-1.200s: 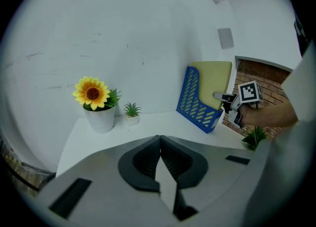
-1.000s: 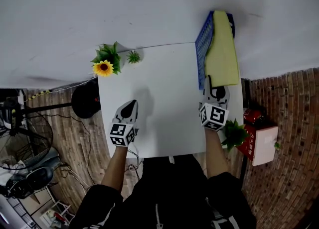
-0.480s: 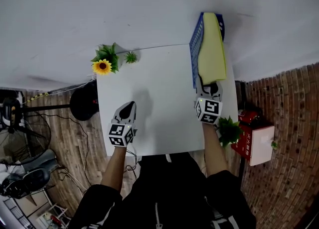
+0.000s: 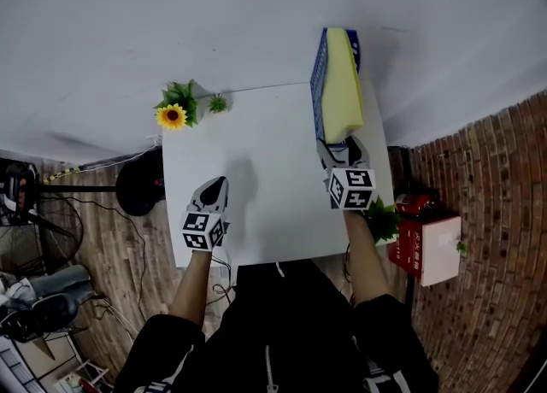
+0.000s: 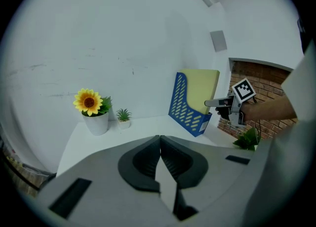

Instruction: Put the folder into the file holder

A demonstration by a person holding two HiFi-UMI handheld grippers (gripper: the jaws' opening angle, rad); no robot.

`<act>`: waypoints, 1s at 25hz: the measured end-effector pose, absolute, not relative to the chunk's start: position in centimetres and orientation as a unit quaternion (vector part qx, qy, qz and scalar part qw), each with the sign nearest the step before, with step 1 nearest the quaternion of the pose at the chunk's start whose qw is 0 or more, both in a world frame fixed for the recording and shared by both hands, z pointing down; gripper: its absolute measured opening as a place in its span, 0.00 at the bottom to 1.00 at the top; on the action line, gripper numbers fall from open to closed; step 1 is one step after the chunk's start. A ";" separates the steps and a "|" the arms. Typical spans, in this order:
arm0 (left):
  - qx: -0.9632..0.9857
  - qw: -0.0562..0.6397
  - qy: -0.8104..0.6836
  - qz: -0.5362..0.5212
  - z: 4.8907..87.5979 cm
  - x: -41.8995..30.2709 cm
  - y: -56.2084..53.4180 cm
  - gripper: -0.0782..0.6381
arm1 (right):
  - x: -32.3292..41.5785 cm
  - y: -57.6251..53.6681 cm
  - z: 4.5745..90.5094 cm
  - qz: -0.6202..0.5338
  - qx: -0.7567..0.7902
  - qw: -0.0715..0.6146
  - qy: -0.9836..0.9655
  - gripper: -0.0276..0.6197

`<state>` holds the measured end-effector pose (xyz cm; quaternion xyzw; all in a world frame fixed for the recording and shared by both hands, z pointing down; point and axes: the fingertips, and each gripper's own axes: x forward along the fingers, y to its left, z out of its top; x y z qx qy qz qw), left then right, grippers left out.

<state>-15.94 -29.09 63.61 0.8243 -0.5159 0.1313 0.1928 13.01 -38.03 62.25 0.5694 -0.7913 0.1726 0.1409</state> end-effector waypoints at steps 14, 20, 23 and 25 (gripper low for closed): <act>0.835 0.144 -0.520 0.105 58.6 -12.6 -29.3 0.14 | 16.1 -33.0 56.9 0.129 0.582 0.122 -0.793 0.06; 0.841 0.122 -0.519 0.096 56.6 -11.8 -29.3 0.14 | 16.6 -31.3 54.5 0.113 0.575 0.104 -0.803 0.06; 0.844 0.109 -0.518 0.089 55.1 -11.5 -29.1 0.14 | 16.6 -30.2 52.8 0.101 0.572 0.095 -0.809 0.06; 0.846 0.100 -0.517 0.082 54.0 -11.2 -29.1 0.14 | 16.4 -29.5 51.8 0.092 0.569 0.093 -0.812 0.06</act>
